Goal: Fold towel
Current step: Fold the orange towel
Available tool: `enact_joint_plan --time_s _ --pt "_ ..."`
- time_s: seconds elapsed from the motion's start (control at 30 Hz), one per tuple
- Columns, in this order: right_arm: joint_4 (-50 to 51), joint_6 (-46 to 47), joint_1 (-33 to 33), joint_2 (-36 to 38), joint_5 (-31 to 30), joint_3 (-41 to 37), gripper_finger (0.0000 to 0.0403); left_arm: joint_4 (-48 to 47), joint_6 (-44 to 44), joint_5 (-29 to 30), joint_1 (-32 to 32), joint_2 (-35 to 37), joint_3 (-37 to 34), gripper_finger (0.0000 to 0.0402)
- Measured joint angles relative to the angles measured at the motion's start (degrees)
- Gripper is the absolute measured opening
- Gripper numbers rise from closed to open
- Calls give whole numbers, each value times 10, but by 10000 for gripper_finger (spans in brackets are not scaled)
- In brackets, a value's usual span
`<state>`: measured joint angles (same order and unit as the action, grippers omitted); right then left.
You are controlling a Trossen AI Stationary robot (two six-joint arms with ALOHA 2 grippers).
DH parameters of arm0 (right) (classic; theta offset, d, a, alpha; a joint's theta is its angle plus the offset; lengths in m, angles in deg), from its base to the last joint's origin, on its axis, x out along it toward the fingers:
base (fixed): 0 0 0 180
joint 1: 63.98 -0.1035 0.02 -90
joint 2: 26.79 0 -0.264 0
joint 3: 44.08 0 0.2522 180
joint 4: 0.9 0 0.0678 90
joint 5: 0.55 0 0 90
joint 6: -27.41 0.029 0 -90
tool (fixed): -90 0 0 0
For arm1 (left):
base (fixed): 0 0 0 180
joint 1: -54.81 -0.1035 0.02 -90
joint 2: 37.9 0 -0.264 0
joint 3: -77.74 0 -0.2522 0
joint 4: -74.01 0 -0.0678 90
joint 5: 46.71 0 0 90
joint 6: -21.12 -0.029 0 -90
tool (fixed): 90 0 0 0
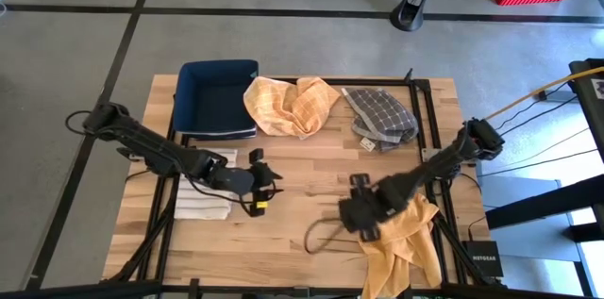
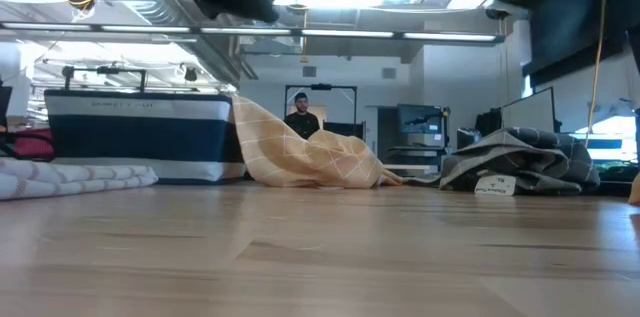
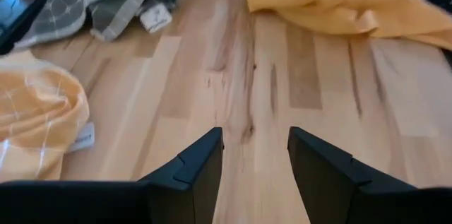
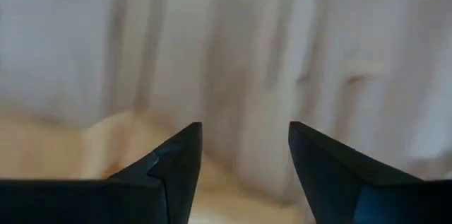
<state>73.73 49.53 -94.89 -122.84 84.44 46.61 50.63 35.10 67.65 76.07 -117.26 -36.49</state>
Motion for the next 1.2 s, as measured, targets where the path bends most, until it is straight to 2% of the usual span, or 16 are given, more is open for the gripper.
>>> enact_joint_plan --time_s 0.1,0.3,0.5,0.67,0.77,0.93,1.0,1.1,1.2 --pt "9 44 -50 -3 32 -3 214 -17 5 0 0 -11 0 155" --pt "-53 96 -133 -27 8 -30 214 -19 4 0 0 -17 0 155" --pt "-70 114 -141 -80 -24 -36 214 10 5 0 -10 -18 0 155" --pt "-65 135 -124 -101 -40 -36 209 12 11 1 -20 -19 0 155" --pt "-46 155 -106 -104 -58 -36 169 12 12 1 -20 -19 0 155" --pt "-27 144 -83 -100 -61 -33 26 8 10 1 -19 -19 0 155" --pt "-19 134 -74 -89 -83 -23 16 8 17 1 -19 -19 0 155" --pt "16 134 -55 -63 -153 11 15 6 17 1 -19 -19 0 155" --pt "38 123 -29 -39 -246 52 6 7 18 0 -19 -19 0 155"
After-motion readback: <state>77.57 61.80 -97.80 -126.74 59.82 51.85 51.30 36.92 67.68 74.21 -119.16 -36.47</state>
